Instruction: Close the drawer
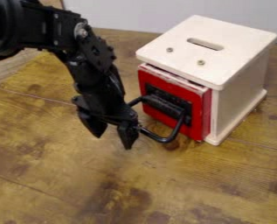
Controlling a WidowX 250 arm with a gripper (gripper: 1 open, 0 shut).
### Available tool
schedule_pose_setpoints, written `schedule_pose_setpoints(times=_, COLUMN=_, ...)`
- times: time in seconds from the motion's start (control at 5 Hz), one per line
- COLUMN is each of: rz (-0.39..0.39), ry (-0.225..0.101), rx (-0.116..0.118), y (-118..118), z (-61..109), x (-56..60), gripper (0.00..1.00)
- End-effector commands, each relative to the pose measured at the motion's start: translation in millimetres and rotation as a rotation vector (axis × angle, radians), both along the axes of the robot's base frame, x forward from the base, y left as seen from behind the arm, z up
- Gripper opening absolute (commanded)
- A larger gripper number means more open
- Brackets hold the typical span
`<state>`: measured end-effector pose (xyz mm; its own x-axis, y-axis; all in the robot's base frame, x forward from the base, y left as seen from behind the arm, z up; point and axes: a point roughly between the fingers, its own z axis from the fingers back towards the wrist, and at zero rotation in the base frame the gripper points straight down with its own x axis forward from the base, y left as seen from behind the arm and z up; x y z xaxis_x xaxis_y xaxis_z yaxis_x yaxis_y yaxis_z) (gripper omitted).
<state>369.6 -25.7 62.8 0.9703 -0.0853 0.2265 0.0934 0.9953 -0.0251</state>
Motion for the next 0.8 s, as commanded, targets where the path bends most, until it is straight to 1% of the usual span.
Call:
schedule_pose_setpoints(times=0.0, rz=0.005, ry=-0.054, rx=-0.002, y=-8.8, z=19.3, x=10.0, gripper=1.00)
schedule_pose_setpoints(times=0.4, rz=0.039, ry=-0.041, rx=-0.017, y=-12.9, z=17.7, x=10.6, gripper=1.00)
schedule_pose_setpoints(times=0.6, rz=0.056, ry=-0.039, rx=-0.027, y=-14.5, z=17.6, x=11.2, gripper=1.00)
